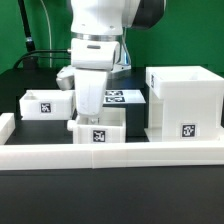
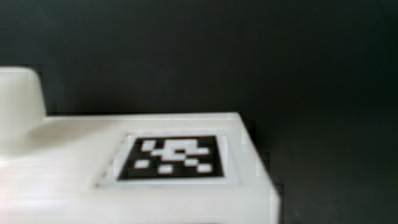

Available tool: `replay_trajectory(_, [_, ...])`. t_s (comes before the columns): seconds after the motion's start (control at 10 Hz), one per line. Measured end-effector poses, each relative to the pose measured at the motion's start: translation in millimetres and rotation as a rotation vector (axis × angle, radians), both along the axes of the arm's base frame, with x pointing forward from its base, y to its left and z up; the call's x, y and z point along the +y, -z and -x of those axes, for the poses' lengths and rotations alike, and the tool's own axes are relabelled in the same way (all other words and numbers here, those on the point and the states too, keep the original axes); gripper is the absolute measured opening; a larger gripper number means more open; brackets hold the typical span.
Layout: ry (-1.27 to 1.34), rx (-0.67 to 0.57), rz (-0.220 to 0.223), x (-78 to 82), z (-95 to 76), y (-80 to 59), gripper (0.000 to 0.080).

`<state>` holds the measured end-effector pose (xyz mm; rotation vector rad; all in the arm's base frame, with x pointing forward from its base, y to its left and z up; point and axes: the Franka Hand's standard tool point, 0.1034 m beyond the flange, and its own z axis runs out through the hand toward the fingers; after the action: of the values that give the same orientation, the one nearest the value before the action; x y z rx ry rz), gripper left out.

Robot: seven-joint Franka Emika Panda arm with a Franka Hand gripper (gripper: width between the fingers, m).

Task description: Assemble drawer

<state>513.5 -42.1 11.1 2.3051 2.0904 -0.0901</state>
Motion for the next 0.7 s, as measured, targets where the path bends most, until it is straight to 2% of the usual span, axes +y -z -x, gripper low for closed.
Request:
replay_trajectory(0.3, [0.002,0.0,-0.001,-1.2,1.2,1.2,0.0044])
replay_trajectory(0.6, [-0.012,0.02,-0.01,19.3,-1.3,-0.5,0.0044])
replay_trajectory(0.7, [-0.013,0.021,-0.011,20.4,-3.1,-1.6,0.0044])
